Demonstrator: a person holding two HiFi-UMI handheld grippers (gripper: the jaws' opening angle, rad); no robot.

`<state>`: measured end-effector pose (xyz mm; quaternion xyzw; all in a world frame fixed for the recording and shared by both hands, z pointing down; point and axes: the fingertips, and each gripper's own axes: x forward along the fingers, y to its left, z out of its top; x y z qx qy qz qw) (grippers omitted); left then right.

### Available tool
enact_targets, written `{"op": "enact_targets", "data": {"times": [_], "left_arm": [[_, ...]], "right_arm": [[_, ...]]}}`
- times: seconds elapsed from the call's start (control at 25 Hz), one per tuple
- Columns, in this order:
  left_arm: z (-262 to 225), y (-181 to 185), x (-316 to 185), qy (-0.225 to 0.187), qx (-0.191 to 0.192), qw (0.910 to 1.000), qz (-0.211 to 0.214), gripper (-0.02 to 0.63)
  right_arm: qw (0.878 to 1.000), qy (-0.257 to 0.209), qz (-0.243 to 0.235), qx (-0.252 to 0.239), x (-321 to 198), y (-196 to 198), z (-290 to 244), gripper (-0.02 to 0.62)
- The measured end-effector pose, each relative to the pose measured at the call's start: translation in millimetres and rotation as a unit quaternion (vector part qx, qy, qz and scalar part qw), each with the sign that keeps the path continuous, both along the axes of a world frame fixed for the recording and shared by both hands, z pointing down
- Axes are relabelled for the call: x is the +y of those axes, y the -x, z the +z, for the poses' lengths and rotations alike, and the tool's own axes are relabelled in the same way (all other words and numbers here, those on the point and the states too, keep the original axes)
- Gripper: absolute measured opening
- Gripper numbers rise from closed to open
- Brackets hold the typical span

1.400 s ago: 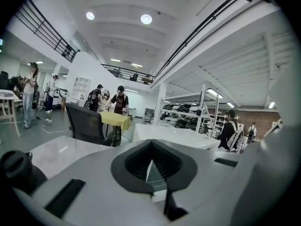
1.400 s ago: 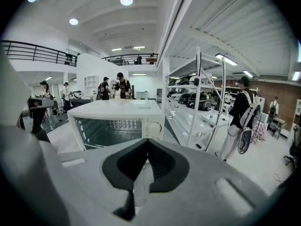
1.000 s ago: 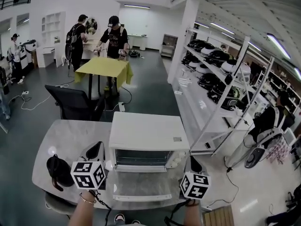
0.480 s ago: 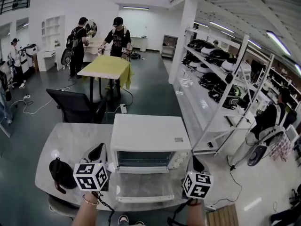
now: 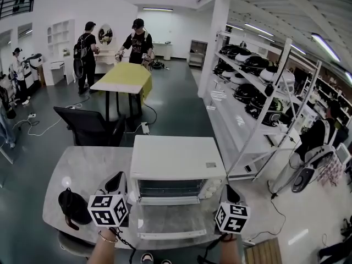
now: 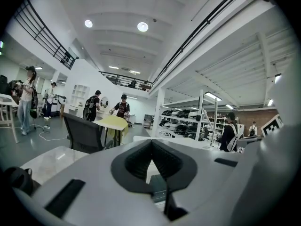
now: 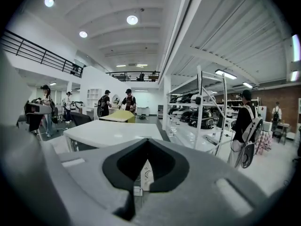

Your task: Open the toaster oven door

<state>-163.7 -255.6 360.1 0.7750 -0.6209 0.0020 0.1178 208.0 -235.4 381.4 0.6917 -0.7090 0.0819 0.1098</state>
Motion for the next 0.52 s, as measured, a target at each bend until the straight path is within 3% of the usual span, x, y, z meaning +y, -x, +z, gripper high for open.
{"op": "enact_targets", "data": {"times": [0.52], "left_arm": [[19,-4,-11,0.014,0.006,0.9999,0.004,0.005]], "right_arm": [[1.0,0.012,0.001,0.0,-11,-2,13,0.006]]}}
